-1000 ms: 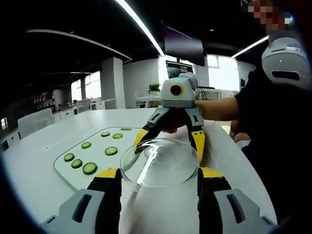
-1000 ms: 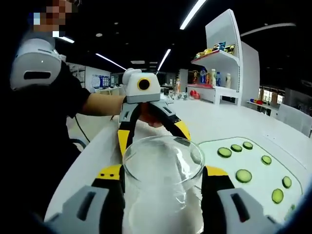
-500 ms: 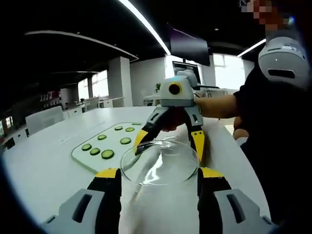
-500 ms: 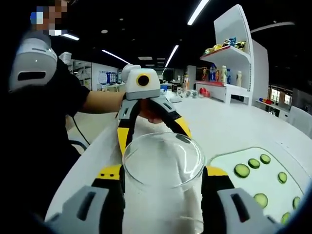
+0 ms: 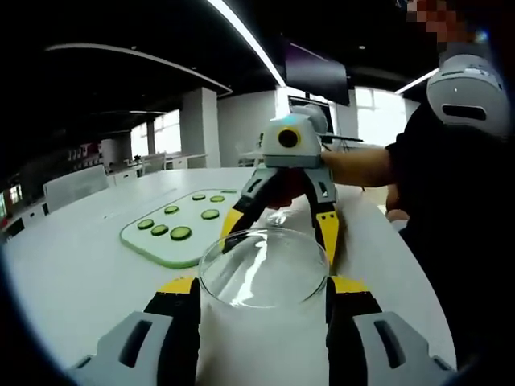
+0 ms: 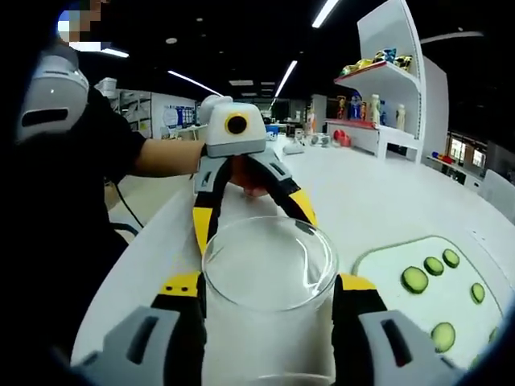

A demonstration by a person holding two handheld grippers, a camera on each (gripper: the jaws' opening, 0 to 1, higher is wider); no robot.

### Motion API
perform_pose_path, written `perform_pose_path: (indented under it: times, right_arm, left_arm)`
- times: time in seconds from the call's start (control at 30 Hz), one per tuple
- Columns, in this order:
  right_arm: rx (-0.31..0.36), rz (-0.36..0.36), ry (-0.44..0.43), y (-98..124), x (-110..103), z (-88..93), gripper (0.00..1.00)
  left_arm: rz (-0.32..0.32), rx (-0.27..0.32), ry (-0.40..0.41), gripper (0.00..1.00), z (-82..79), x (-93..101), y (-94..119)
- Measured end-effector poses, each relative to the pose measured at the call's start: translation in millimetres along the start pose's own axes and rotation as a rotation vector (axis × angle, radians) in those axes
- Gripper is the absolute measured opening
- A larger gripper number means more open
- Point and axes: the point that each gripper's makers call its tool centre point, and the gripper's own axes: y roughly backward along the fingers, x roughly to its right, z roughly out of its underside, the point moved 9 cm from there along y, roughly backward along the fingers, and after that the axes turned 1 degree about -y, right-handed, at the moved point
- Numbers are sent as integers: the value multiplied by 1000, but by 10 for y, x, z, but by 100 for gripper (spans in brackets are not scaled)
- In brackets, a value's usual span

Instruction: Open the petri dish lid, add cucumber slices into the petri dish, and close the lid

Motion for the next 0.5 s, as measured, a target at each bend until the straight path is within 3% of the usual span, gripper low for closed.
perform_pose_path:
  times: [0.5]
  right_arm:
    - [-62,1,4,-51,-9,39,60]
  left_arm:
    - [5,-29,0,62,72,20,-24]
